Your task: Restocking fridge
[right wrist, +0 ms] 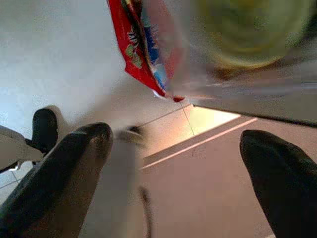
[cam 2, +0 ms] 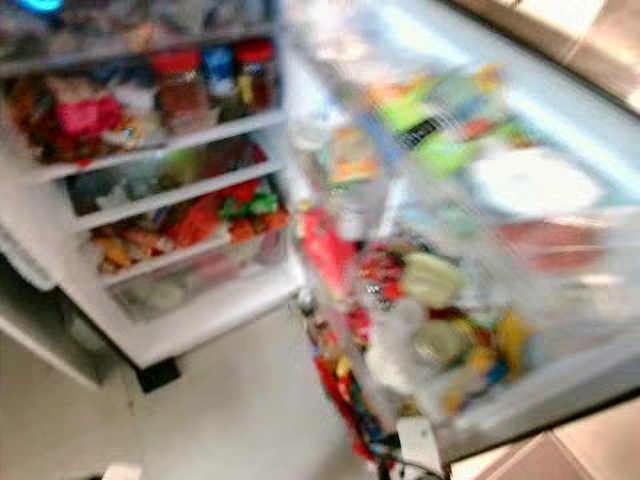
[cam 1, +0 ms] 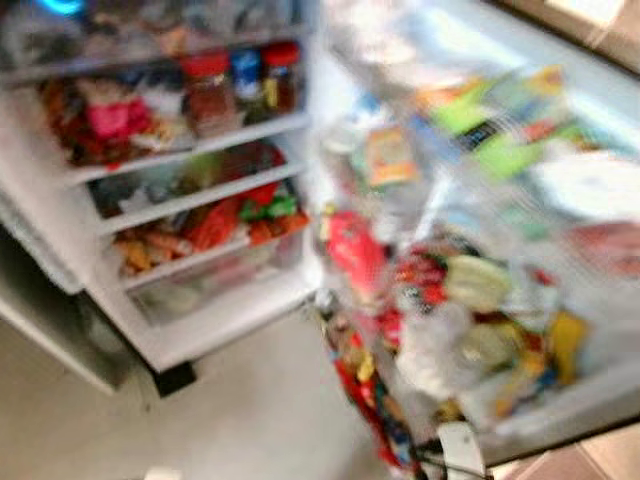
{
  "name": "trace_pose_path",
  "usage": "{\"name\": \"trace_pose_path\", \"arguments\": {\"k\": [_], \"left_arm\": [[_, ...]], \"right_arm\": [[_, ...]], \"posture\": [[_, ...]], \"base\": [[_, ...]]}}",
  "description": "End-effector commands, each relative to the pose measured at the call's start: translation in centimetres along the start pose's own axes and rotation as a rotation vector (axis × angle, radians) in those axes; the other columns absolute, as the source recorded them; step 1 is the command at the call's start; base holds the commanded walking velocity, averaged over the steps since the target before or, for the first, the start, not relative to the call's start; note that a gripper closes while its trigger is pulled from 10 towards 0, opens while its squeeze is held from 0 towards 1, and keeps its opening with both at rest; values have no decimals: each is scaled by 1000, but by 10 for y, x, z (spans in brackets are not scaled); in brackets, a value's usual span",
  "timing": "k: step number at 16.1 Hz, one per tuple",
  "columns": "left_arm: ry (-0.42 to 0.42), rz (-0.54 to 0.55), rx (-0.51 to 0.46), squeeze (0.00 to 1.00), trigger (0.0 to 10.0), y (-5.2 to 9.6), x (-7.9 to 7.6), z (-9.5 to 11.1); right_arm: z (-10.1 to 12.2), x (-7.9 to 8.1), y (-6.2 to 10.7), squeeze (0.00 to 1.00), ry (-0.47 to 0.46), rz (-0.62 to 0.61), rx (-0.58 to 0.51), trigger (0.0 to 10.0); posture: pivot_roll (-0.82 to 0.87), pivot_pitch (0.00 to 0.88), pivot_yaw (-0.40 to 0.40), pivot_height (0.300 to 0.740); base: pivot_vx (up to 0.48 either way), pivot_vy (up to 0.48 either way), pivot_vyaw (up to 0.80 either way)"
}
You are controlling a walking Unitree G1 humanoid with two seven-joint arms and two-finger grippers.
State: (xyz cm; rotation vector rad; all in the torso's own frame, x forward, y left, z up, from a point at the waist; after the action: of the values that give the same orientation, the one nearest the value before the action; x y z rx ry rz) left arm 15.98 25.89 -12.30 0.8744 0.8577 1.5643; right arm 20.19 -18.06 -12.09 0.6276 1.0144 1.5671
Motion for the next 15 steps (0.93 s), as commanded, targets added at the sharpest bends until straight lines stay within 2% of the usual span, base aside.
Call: {"name": "trace_pose_path", "arguments": {"k": [1,10,13,15], "left_arm": [[-18,-12,6,0,10000,0,-3,-4],[-16,-19,1,0,10000,0,-8,-4],[-20,-21,2,0,10000,0,-8,-4],[-21,-20,1,0,10000,0,-9,-5]], "right_arm": [[-7,-9,2,0,-6,-32,10,10000],[-7,-10,2,0,3,-55,0,10000],[-8,-4,2,0,54,15,21,10000],[-10,6,2,0,140,153,52,10000]], "posture": [[64,111,-41,740],[64,109,-41,740],[64,113,-41,740],[64,115,-39,740]], "base": [[0,0,0],[0,0,0],[0,0,0],[0,0,0]]}}
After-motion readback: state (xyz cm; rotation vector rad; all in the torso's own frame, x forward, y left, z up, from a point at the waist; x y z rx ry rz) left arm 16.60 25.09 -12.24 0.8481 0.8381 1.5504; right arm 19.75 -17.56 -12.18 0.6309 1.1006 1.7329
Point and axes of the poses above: a point about 5 cm out from each wrist's last joint towards the gripper, its own y axis pointing back from the gripper into the wrist, its own z axis along the axis of the wrist's last joint, x = y × z, the point moved 4 cm from there along -y, pointing out of the wrist towards the gripper, and after that the axes turned 13 degrees about y, right-handed, at the moved point
